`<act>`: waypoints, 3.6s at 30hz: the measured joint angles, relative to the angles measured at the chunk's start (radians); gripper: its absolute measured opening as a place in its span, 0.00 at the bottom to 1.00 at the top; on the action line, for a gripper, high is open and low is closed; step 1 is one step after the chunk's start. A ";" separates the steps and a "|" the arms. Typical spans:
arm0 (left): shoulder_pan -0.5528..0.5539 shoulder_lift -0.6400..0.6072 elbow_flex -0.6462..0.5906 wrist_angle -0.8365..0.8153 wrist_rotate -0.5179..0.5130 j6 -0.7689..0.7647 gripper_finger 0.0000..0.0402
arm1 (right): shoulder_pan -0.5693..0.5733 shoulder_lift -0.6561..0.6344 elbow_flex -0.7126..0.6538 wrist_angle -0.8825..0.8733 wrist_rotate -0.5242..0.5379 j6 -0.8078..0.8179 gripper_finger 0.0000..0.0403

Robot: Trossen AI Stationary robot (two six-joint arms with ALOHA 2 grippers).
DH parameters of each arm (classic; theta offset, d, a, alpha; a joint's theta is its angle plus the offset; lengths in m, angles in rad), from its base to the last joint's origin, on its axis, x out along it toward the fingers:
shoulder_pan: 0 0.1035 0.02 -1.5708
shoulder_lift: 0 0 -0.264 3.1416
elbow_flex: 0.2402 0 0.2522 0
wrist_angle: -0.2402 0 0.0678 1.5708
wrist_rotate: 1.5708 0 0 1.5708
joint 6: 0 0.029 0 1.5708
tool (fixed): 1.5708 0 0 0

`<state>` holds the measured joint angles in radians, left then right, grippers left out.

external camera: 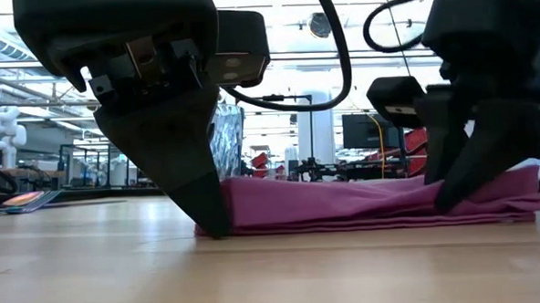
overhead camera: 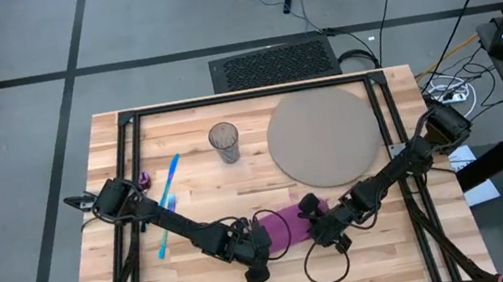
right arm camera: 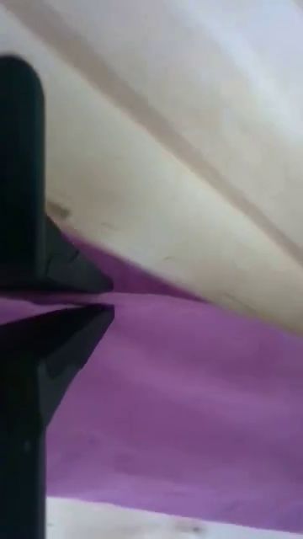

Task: Set table place
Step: Fold the pink table napkin

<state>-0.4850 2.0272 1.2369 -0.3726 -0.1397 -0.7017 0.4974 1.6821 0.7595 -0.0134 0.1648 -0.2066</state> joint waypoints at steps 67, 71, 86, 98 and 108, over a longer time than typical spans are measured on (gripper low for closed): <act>-0.086 -0.094 -0.071 -0.500 0.084 -0.315 0.24 | -0.040 0.028 0.149 -0.134 0.019 0.060 0.22; -0.170 -0.123 -0.080 -0.621 0.138 -0.491 0.24 | -0.033 0.021 0.149 -0.134 0.019 0.060 0.22; -0.186 -0.281 0.075 -0.627 -0.298 -0.368 0.24 | -0.007 0.021 0.149 -0.133 0.018 0.084 0.22; 0.050 -0.224 -0.001 -0.512 -0.071 0.041 0.24 | 0.042 0.021 0.149 -0.130 0.017 0.093 0.22; 0.118 -0.226 -0.074 -0.315 0.069 0.159 0.24 | 0.048 0.021 0.149 -0.128 0.018 0.101 0.22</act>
<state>-0.3670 1.8016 1.1629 -0.6881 -0.0704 -0.5426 0.5457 1.7035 0.9089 -0.1417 0.1829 -0.1059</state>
